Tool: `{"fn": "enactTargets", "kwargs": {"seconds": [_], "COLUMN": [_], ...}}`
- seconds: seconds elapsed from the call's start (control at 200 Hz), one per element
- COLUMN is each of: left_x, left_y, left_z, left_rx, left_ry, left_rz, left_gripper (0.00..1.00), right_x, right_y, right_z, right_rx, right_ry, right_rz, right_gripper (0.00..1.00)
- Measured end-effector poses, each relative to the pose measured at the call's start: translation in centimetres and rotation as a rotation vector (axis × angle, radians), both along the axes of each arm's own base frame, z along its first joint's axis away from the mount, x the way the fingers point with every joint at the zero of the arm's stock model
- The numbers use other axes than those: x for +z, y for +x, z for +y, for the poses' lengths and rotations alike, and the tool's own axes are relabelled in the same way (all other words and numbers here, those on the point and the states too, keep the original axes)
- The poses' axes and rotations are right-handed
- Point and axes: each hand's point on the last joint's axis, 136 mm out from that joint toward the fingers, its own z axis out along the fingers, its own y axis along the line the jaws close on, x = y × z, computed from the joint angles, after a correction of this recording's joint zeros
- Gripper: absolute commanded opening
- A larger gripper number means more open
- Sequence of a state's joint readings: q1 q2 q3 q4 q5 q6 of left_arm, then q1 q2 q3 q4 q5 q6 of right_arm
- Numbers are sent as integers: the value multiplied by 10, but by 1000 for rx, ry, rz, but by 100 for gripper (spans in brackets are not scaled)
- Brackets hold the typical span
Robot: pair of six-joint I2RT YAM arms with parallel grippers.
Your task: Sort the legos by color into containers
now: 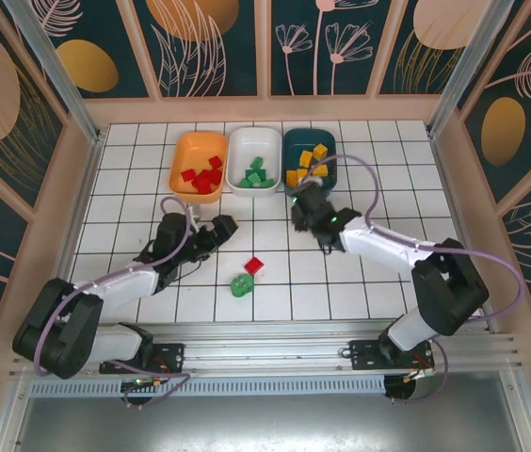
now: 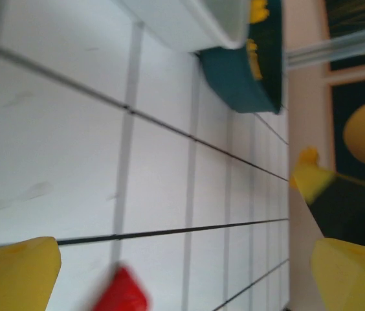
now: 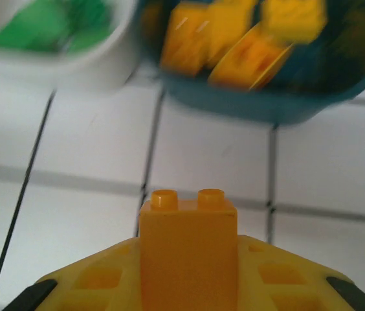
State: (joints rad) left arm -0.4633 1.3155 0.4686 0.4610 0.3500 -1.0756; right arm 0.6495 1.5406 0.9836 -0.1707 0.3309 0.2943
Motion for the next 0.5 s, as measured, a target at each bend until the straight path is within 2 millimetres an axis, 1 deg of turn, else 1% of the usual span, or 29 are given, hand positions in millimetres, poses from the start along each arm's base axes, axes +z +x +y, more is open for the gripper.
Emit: {"fn": "enactTargets", "kwargs": {"seconds": [0.045, 0.105, 0.175, 0.26, 0.31, 0.345, 0.42, 0.5], "left_x": [16, 34, 43, 40, 36, 31, 21, 15], "left_y": [7, 14, 19, 18, 16, 14, 9, 6], "left_z": [-11, -18, -18, -17, -16, -15, -12, -11], "left_rx": [-18, -20, -10, -3, -2, 0, 2, 2], "left_ry": [-19, -42, -57, -61, -60, -58, -51, -44], "left_rz": [-36, -83, -112, -105, -96, -86, -60, -47], "left_gripper": [98, 99, 98, 98, 99, 99, 98, 99], "right_x": [5, 7, 5, 0, -4, -7, -8, -7], "right_y": [19, 46, 74, 107, 122, 133, 150, 159], "right_z": [-10, -19, -25, -29, -30, -30, -28, -27], "right_rx": [-42, -87, -113, -136, -136, -139, -134, -135], "right_ry": [20, 42, 63, 73, 71, 71, 64, 56], "right_rz": [-15, -27, -27, -18, -11, -9, -10, -7], "right_gripper": [29, 30, 31, 35, 37, 41, 56, 62]}}
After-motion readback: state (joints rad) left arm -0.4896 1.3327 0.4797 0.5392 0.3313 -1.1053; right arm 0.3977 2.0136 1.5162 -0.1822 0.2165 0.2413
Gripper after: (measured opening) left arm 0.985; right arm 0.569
